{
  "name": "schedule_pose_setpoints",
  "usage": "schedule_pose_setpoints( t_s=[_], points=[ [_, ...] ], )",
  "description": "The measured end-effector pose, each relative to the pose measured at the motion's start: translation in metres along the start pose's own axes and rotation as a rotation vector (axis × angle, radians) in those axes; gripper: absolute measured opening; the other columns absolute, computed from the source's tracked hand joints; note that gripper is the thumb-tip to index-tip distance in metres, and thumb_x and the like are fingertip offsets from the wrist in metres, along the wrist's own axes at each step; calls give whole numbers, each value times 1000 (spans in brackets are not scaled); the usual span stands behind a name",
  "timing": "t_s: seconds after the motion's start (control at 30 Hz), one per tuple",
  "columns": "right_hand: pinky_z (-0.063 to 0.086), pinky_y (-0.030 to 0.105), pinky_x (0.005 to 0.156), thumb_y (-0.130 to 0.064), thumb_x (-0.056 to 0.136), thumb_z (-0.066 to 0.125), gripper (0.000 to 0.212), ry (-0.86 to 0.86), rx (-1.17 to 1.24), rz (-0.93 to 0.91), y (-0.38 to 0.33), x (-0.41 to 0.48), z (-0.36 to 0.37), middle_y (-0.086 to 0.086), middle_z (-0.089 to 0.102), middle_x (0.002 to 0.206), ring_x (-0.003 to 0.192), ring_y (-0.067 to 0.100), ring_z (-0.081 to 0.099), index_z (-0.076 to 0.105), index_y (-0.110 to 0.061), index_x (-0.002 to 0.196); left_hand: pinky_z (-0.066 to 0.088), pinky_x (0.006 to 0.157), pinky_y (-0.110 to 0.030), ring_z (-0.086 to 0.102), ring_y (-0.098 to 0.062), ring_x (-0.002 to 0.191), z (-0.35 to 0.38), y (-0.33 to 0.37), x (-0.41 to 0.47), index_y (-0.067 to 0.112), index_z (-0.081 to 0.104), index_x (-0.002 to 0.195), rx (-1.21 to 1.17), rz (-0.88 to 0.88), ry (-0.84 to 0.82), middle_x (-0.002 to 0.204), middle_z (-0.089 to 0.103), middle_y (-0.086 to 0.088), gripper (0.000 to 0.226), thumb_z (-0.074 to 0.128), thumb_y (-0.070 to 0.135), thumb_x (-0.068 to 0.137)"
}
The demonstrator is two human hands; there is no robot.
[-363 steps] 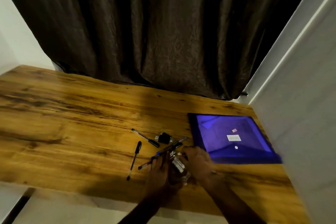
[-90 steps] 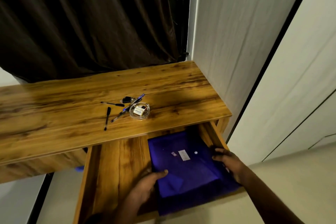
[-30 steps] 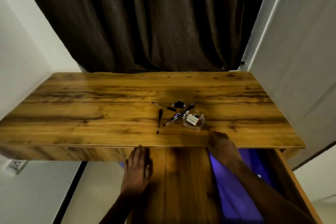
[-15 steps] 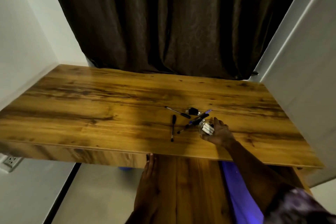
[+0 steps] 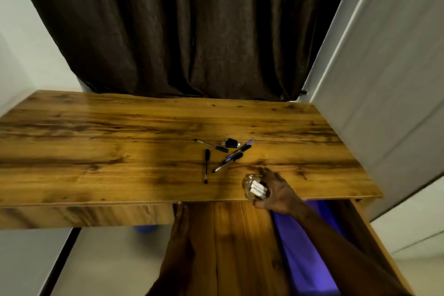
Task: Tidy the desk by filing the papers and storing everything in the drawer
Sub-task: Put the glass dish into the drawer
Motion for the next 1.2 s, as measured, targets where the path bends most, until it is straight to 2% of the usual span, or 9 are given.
schedule_pose_setpoints(
  t_s=[0.17,0.23,0.33,0.5,0.63,0.73,0.9,1.0,1.2],
  points=[
    [45,38,105,-62,47,75,118,-60,28,-65,-7,-41,15,-3,44,140,129,17,42,23,-34,149,23,121,-45,12,-16,151,-9,5,-1,38,7,155,-118,-94,22,165,3,10,69,46,26,99],
    [43,38,107,-60,48,77,117,-84,20,-102,-8,-49,23,-4,41,143,132,16,39,22,-35,149,29,118,-46,7,-20,152,-13,2,0,24,3,157,-147,-125,11,165,-5,6,88,52,-4,89],
    [42,34,109,-58,50,78,111,-114,15,-135,-6,-59,37,-8,41,143,132,12,39,26,-36,146,42,109,-38,8,-23,152,-7,-5,0,18,-3,156,-139,-130,-36,164,-13,5,98,53,-12,81],
    [42,29,107,-54,49,78,102,-171,-20,-123,11,-66,65,-8,47,137,126,12,46,36,-33,140,32,84,7,12,-14,147,-1,-8,-5,20,-8,154,-133,-226,-80,164,-12,1,103,52,-15,78],
    [41,32,109,-64,45,72,120,-176,-44,-42,34,-54,83,-1,38,150,135,21,40,24,-33,151,39,77,1,25,-22,144,4,-13,-7,16,-7,155,-133,-243,-114,164,-12,-2,102,53,-12,78],
    [39,35,110,-66,45,66,123,-197,-90,-3,47,-40,96,7,35,152,136,30,37,22,-28,153,30,93,4,13,-22,149,2,-12,-8,17,-5,155,-132,-245,-76,164,-14,-1,91,47,-8,85],
    [42,37,103,-67,45,59,112,-127,-108,60,55,-18,104,8,43,142,127,32,40,36,-20,144,17,121,-36,-2,-14,150,0,-8,-6,18,-6,155,-131,-228,-65,163,-15,2,79,33,40,90],
    [38,38,105,-67,49,58,105,-98,-114,49,53,-9,106,9,46,140,128,31,40,41,-19,141,21,121,-43,-2,-14,150,-1,-8,-6,22,-9,155,-119,-241,-65,163,-17,6,82,47,22,95],
    [44,40,100,-66,55,67,90,-50,-59,81,83,5,120,7,59,126,117,33,54,51,-20,131,22,120,-39,6,-14,151,2,-11,-8,25,-7,156,-118,-251,-50,164,-10,9,82,50,36,98]
  ],
)
Point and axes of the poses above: each hand's wrist, its own x-axis towards the middle knuckle, its own z-axis out of the palm, y = z × x, the point moved 9 cm from there along x, towards the middle knuckle
